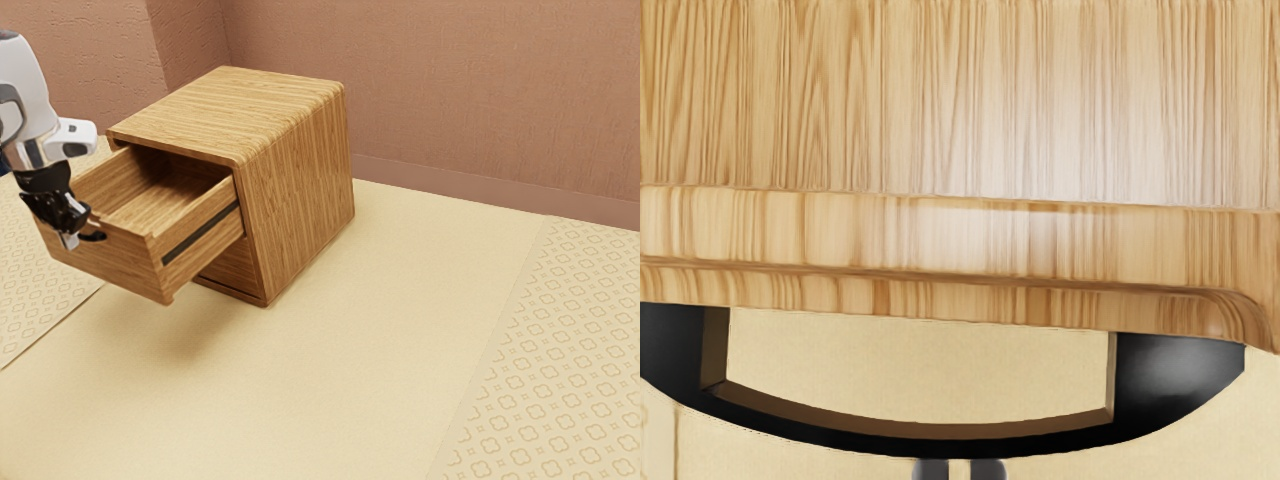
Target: Push the drawer handle with one arm to close the drawer
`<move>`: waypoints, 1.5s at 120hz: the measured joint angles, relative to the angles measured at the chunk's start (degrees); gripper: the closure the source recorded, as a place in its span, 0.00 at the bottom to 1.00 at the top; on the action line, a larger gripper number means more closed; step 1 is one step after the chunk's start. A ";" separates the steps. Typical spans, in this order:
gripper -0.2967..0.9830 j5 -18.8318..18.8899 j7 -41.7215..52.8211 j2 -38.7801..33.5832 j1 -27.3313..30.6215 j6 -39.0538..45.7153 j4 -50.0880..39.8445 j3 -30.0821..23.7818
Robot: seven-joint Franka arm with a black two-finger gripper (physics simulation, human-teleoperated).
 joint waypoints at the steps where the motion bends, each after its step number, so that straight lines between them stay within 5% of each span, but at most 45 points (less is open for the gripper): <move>1: 0.83 -0.02 0.00 0.09 -0.01 0.02 0.05 -0.01; 180: 0.84 -8.02 1.43 17.03 -0.04 2.23 14.70 0.13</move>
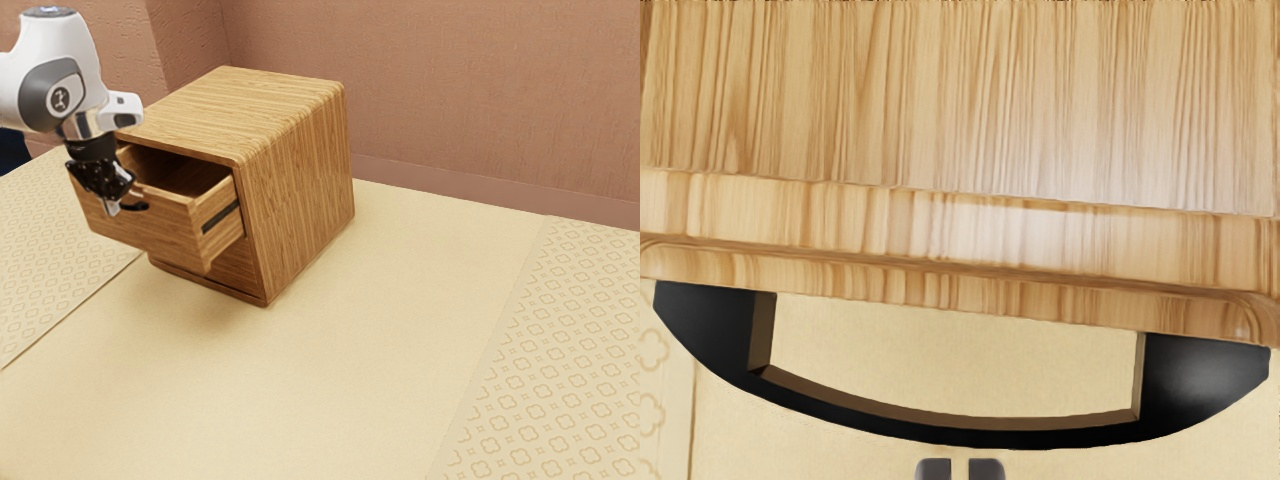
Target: Push the drawer handle with one arm to close the drawer
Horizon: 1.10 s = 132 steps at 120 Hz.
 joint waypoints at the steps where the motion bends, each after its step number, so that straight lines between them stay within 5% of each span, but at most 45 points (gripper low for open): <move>1: 0.84 -0.04 0.01 0.03 -0.01 0.00 0.05 0.00; 132: 0.84 -5.74 2.79 10.61 1.93 -0.21 10.45 -0.81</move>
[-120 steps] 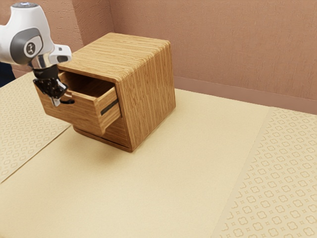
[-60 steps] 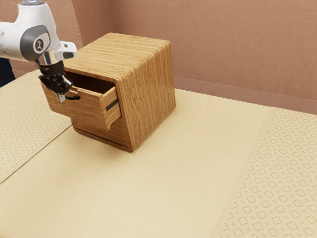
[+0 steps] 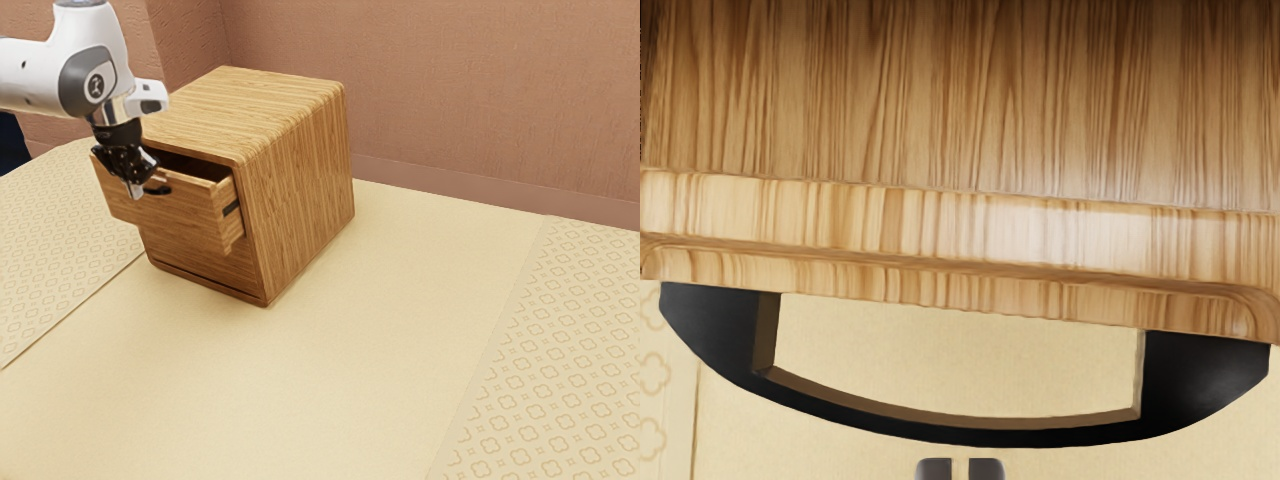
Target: Push the drawer handle with one arm to close the drawer
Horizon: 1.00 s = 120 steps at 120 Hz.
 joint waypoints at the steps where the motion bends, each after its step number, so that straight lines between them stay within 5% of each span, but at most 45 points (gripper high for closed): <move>1: 0.84 -0.04 0.02 0.08 0.02 0.00 0.07 0.00; 24: 0.84 -1.17 0.70 2.35 1.31 -0.02 2.60 -1.06; 47: 0.84 -1.78 1.24 5.45 11.51 -0.41 7.41 -12.11; 109: 0.84 -1.69 2.05 10.01 17.38 -2.82 14.05 -17.94; 120: 0.84 -1.51 2.06 7.55 24.20 -2.99 11.76 -25.66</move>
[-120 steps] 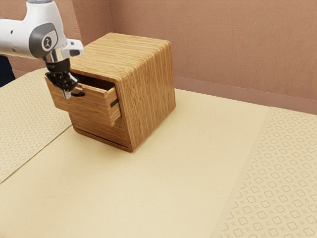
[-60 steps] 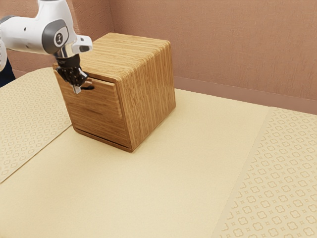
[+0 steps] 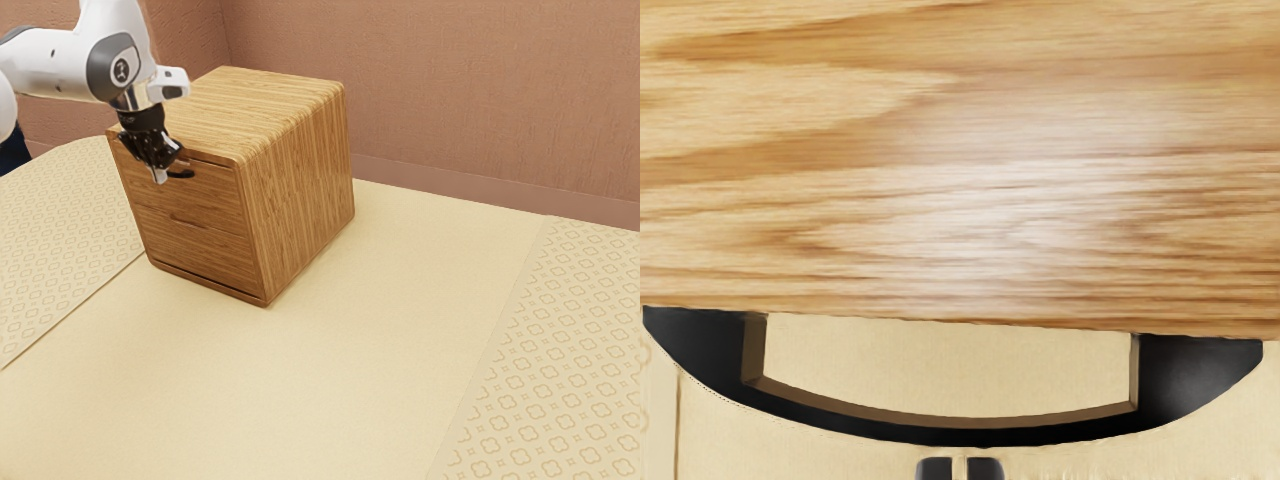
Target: Push the drawer handle with one arm to close the drawer
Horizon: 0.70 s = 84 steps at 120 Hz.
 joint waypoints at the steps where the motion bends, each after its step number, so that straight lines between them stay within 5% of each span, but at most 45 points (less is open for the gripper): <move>1: 0.84 0.04 -0.01 -0.56 0.57 -0.01 -0.59 -0.60; 14: 0.82 0.72 -0.09 -7.73 3.85 -0.10 -8.41 -3.79; 44: 0.43 1.73 -0.87 -20.82 4.80 -1.36 -21.08 -6.16; 84: 0.27 -1.31 -2.46 -22.67 2.32 -6.70 -12.99 -9.88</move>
